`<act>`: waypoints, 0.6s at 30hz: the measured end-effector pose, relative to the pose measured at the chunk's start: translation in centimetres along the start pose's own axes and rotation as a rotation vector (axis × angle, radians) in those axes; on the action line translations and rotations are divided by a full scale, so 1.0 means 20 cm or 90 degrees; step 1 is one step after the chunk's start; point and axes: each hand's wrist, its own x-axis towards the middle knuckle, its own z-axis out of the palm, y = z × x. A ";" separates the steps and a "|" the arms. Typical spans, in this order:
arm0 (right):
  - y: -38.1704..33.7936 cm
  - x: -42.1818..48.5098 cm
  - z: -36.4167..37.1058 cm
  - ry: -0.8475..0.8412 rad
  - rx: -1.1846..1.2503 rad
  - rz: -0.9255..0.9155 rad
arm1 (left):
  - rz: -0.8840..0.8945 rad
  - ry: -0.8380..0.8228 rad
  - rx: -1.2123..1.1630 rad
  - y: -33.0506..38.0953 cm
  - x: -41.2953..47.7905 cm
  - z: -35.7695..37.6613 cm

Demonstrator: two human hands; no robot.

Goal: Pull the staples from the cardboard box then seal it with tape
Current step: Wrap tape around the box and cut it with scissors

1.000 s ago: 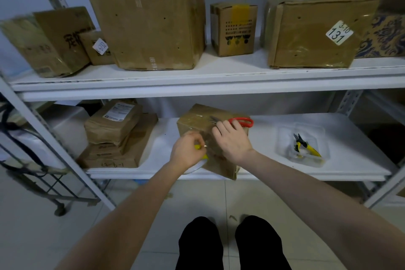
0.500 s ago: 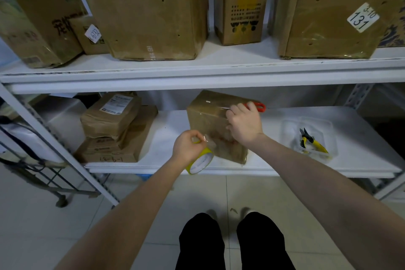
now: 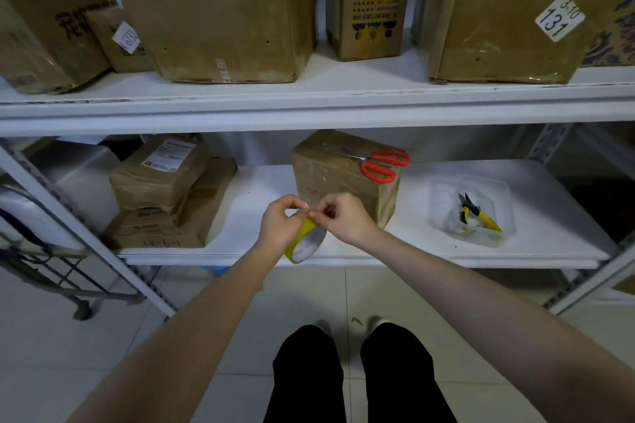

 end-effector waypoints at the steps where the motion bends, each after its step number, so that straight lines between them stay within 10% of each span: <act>1: 0.00 0.01 0.02 0.022 0.032 0.005 | -0.002 -0.001 -0.010 0.00 -0.01 -0.01; 18: -0.10 0.54 0.47 0.023 0.011 0.144 | -0.178 0.119 0.007 -0.32 0.16 -0.28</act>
